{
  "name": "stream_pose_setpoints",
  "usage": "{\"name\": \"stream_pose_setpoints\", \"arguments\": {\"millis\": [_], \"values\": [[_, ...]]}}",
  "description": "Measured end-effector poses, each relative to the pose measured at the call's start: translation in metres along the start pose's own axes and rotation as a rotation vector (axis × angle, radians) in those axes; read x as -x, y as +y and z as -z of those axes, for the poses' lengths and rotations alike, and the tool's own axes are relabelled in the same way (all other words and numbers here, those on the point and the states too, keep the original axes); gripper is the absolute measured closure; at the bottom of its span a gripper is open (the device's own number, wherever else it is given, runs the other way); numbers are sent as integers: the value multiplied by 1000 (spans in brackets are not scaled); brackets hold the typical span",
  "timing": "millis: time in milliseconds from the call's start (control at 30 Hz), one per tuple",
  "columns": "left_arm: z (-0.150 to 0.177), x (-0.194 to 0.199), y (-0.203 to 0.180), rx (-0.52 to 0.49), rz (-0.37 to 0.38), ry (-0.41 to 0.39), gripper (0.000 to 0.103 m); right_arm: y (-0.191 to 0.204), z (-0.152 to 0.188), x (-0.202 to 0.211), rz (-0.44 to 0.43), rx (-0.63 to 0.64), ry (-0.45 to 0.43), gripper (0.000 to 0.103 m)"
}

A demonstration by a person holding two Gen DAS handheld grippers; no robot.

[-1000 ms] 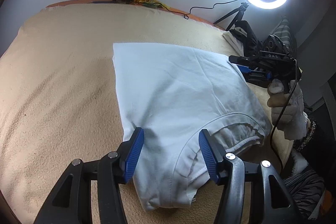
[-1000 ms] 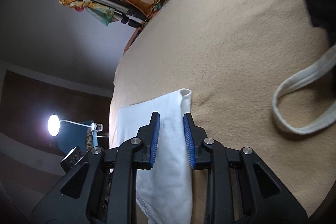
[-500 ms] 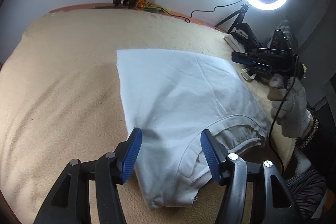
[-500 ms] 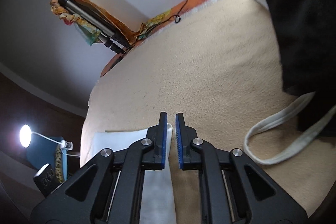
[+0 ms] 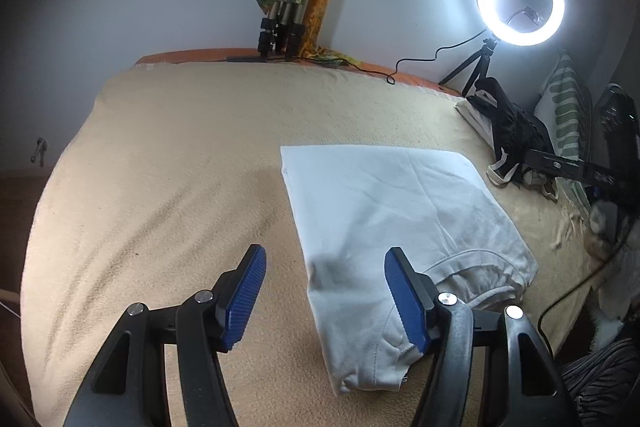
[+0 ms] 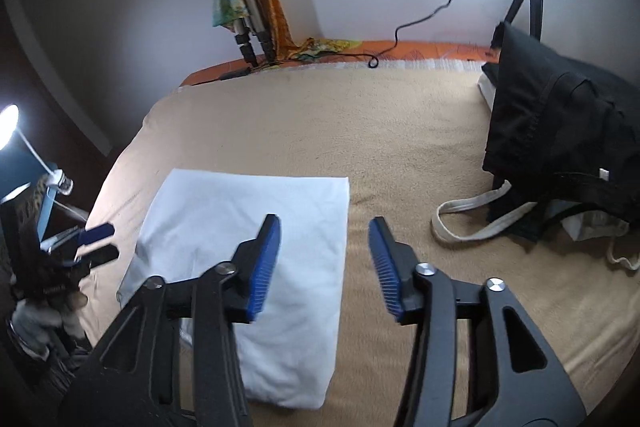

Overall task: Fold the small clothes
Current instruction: 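Grasp the folded shirt edge with the right tool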

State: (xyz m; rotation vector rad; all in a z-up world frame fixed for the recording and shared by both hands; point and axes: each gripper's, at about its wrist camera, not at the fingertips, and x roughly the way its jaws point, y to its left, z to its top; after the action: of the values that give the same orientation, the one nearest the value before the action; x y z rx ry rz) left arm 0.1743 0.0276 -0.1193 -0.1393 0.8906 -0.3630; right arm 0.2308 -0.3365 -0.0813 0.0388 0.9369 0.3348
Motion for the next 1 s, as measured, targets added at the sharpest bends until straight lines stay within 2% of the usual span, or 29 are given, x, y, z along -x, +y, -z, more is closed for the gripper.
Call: {"name": "stream_pose_setpoints", "arguments": {"millis": [33,133,233,300,433,533,667,733,800,900,1000], "values": [[-2,2,-1,-7,-4,-4,41,4,3,6,7,2,-19,27],[-5,7,-4,-19,-13,-20,44,13,14,21,36,13,-52,18],[-10,8,-3,-13,5,-13,51,20,23,29,74,28,-19,18],[-16,5,0,10,36,2,57,17,30,34,68,-7,13,18],[-28,-5,17,103,106,32,59,0,44,32,-22,-113,56,18],[-36,-23,26,128,157,81,59,-13,51,19,-62,-167,96,18],[-41,-52,41,220,223,147,59,-40,60,-2,-192,-286,159,18],[-41,-64,45,258,251,174,59,-53,64,-13,-241,-354,185,25],[-40,-75,47,283,284,200,59,-62,69,-24,-280,-401,205,28],[-39,-89,53,346,335,223,59,-68,76,-39,-346,-454,241,38],[-39,-99,60,407,382,223,59,-62,79,-48,-367,-444,259,40]]}}
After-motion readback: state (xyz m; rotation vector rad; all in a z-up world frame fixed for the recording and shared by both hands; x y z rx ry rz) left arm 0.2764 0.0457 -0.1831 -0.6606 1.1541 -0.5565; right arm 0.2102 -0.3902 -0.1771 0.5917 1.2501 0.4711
